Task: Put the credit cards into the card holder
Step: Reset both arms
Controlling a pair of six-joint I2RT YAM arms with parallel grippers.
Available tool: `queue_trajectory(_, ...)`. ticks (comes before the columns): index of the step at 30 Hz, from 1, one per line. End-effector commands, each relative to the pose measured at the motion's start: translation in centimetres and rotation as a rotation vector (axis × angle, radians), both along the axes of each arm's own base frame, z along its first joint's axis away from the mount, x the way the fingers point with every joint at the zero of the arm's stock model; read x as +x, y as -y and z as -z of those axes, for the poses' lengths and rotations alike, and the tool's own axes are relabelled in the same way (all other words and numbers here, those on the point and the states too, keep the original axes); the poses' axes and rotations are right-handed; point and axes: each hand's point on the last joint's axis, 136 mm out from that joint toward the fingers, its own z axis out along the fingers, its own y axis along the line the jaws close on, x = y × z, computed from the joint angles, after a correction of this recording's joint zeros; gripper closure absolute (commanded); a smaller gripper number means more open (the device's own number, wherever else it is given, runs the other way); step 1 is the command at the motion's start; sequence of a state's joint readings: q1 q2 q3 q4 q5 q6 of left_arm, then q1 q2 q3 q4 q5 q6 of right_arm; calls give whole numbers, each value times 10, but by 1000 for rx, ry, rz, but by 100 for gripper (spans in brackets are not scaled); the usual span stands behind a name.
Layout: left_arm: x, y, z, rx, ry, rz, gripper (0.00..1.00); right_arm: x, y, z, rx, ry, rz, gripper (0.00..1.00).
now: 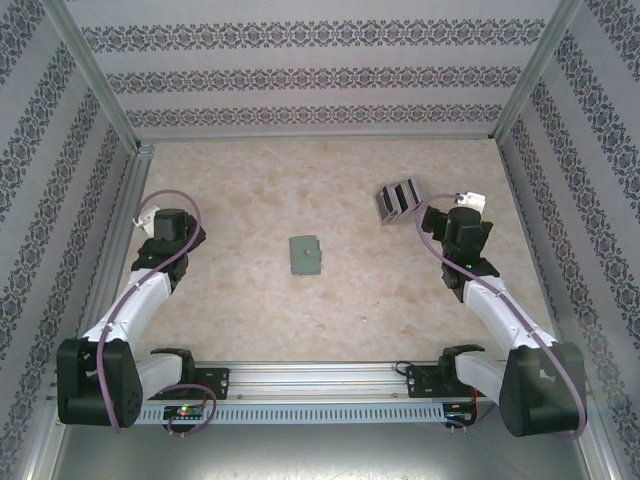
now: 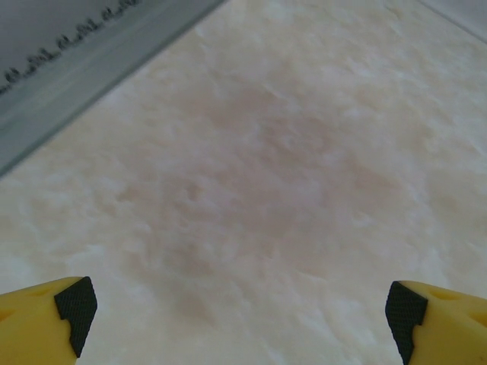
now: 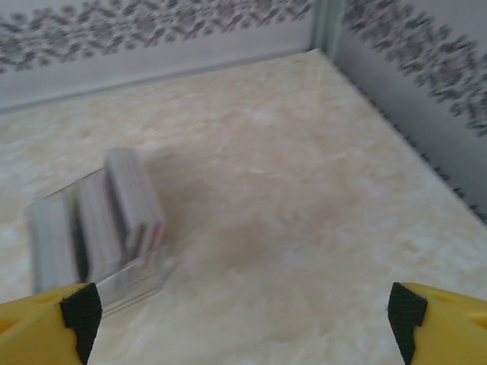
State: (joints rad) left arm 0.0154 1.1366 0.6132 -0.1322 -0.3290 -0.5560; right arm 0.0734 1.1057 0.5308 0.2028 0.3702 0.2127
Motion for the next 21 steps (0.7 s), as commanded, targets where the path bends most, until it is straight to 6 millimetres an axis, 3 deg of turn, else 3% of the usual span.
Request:
queue_trajectory(1, 6, -21, -10, 181, 123, -16, 0, 5, 27, 2, -103, 53, 114, 2)
queue_trajectory(4, 7, -24, 3, 265, 174, 13, 0, 10, 25, 27, -87, 44, 71, 2)
queue_trajectory(6, 12, -20, 11, 283, 192, 53, 0, 14, 17, 32, -61, 113, 10, 2)
queue_trajectory(10, 32, 6, 8, 268, 265, 229, 0, 17, 2, 44, -15, 157, -92, 2)
queue_trajectory(14, 55, 28, 20, 275, 251, 392, 0, 30, -23, 60, -24, 148, -252, 2)
queue_trajectory(17, 78, 54, 40, 267, 248, 557, 0, 31, -39, 56, -35, 153, -342, 2)
queue_trajectory(21, 76, 57, 42, 262, 214, 574, 0, 42, -32, 56, -25, 128, -301, 2)
